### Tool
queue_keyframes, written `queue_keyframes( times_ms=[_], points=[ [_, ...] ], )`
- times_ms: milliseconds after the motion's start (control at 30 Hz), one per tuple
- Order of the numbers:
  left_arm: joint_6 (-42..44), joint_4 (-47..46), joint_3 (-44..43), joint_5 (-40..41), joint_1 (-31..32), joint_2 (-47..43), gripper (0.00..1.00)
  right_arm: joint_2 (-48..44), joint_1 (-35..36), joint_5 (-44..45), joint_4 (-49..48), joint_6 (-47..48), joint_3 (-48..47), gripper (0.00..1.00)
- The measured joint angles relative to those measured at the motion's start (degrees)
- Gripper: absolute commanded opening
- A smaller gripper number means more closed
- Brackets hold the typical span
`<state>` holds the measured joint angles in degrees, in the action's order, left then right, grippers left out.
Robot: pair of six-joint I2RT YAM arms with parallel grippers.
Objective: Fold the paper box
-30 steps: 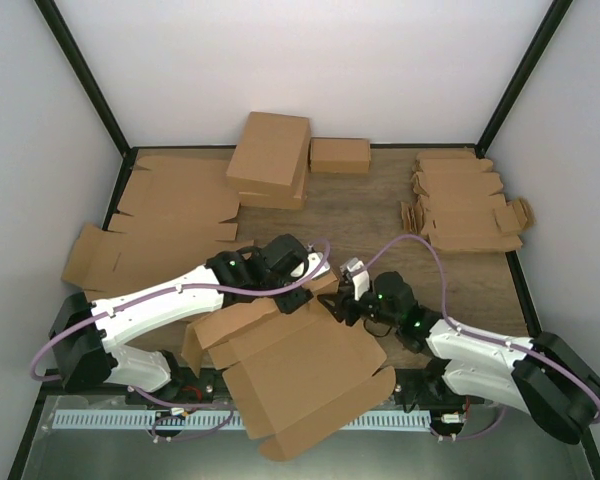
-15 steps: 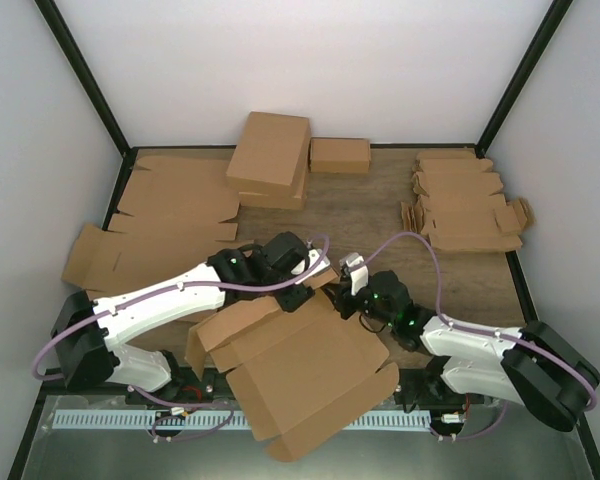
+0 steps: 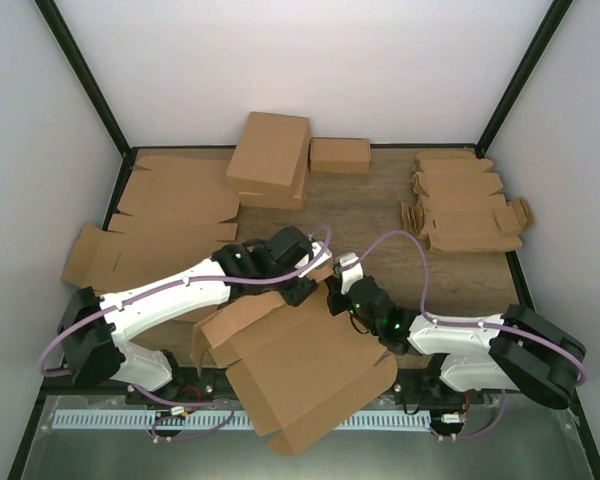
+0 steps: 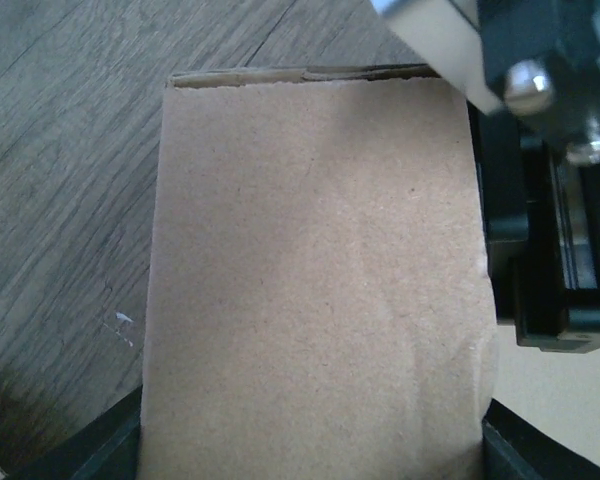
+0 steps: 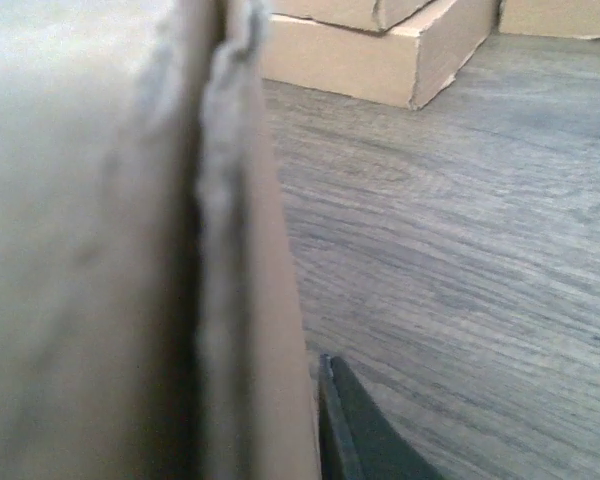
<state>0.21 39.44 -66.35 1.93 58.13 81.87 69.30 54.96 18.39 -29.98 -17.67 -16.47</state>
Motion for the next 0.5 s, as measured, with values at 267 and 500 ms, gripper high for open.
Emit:
queue_keyframes(
  times_ms=[267, 500],
  points=[
    [-0.7, 0.5, 0.0, -0.5, 0.4, 0.3, 0.62, 0.1, -0.4, 3.8, 0.7, -1.3, -0.5, 0.26],
    [-1.1, 0.2, 0.0, -0.4, 0.4, 0.4, 0.62, 1.1, -0.1, 2.7, -1.3, -2.6, -0.3, 0.11]
  ],
)
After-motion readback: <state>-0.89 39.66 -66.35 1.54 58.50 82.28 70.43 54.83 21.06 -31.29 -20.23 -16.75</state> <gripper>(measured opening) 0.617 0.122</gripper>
